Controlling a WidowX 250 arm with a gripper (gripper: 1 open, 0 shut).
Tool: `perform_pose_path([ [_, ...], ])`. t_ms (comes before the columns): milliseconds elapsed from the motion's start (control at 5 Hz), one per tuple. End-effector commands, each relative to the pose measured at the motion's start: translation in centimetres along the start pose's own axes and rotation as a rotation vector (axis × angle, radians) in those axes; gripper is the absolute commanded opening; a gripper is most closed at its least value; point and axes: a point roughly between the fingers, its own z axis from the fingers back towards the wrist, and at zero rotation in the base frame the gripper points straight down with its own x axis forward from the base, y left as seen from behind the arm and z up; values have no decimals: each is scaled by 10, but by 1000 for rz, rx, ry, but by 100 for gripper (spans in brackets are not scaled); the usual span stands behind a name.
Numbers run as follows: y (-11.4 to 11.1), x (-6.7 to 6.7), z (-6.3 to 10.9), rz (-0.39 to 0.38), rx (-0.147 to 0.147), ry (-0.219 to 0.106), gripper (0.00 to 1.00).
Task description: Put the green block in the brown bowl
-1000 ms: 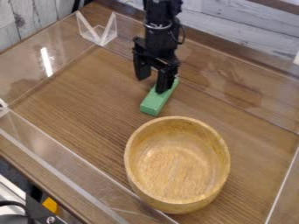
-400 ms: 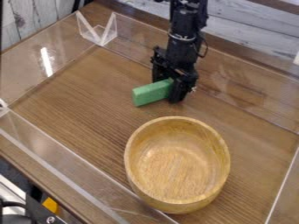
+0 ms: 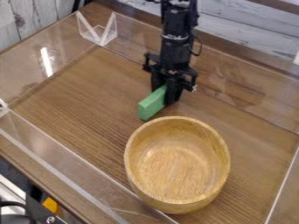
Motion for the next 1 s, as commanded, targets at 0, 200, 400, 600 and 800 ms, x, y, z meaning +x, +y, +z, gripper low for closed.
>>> perform_pose_path([
  [0, 2, -18, 34, 100, -17, -85, 0],
  [200, 6, -30, 61, 66, -25, -126, 0],
  [400, -1, -47, 82, 25, -38, -138, 0],
  [600, -44, -65, 91, 44, -72, -142, 0],
  [800, -85, -81, 91, 37, -93, -128, 0],
])
